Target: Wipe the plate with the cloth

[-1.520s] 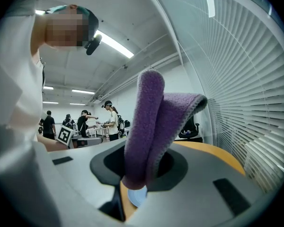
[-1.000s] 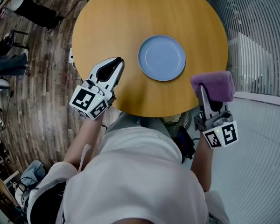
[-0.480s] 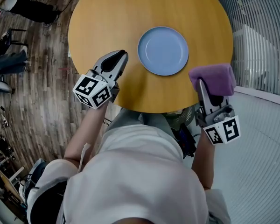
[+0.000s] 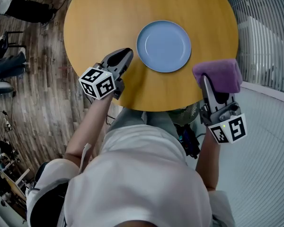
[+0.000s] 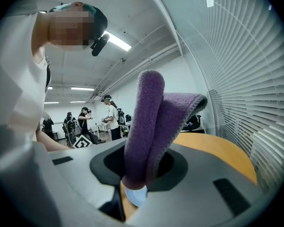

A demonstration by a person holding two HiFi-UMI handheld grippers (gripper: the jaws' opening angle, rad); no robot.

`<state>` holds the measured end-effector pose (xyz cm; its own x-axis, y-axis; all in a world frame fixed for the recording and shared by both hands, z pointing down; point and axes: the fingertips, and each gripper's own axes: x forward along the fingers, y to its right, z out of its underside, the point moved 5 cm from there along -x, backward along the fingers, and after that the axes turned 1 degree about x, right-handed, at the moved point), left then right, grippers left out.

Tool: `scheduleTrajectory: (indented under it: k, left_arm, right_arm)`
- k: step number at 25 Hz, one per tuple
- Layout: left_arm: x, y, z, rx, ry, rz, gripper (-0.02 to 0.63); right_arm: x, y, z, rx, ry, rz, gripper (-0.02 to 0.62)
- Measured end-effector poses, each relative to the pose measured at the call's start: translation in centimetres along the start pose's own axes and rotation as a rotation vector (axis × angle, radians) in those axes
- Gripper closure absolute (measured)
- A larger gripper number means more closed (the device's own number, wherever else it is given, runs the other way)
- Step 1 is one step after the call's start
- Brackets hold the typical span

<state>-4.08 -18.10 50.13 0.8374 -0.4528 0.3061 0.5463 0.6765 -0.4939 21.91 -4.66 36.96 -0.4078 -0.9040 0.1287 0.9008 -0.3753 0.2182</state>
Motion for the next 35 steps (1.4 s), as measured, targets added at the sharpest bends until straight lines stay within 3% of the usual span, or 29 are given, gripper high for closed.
scheduleTrajectory:
  k: [6,16,20,35]
  left_arm:
    - [1.7,-1.7,1.9,-0.006,-0.106,-0.043,0.583]
    - [4.2,-3.9,4.6,-0.070,-0.212,-0.081,0.581]
    - [5.1,-4.5,5.6,-0.118,-0.228,-0.069,0.511]
    - [8.1,-6.5,8.0,-0.210,-0.385,-0.128,0.469]
  right_arm:
    - [0.4,-0.1,-0.5,0.007,-0.012,0.004,0.508]
    - [0.6,0.4,-0.4,0.017,-0.017,0.008,0.508]
    - [0.7,0.5,-0.1,0.021,-0.017,0.010,0.508]
    - [1.3,1.3,0.0,0.029,-0.019,0.013,0.508]
